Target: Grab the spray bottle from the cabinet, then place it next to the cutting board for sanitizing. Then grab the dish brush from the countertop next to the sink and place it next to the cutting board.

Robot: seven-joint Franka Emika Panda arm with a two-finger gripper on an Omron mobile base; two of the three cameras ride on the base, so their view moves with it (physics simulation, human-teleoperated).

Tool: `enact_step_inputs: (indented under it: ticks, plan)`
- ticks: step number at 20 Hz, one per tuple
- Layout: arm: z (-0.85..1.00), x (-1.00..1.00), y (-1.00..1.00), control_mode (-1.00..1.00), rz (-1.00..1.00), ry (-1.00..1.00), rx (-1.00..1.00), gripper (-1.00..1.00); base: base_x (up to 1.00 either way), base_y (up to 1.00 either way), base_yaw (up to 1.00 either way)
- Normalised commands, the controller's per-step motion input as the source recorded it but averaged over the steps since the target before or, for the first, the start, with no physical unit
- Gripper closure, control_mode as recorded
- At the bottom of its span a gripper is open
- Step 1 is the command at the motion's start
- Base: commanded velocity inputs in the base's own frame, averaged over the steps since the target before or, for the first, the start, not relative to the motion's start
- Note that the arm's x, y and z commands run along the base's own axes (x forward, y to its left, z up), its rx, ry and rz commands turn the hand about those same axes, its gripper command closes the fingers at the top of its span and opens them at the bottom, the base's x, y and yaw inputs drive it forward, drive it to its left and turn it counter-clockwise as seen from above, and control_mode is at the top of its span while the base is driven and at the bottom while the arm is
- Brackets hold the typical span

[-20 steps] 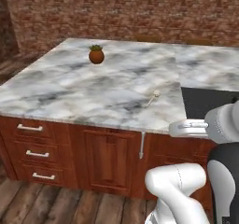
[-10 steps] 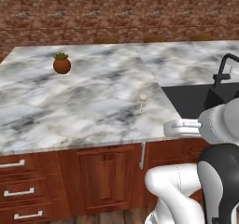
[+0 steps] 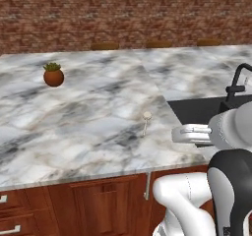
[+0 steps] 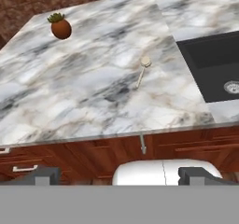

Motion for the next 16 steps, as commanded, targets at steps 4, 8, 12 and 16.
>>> enact_step_inputs:
  ticks: [4,8,12,16]
  plan:
    - [0.00,0.00,0.00,1.00,0.00,0.00,0.00,-1.00,0.42,-0.13,0.00]
    - [0.00,0.00,0.00,1.00,0.00,0.00,0.00,-1.00,0.41,-0.23,0.00]
    - [0.00,0.00,0.00,1.00,0.00,0.00,0.00,-1.00,0.28,-0.02,0.00]
    - [-0.10,0.54,-0.10,-1.00,0.00,0.03,0.00,-1.00,0.10,0.00,0.00]
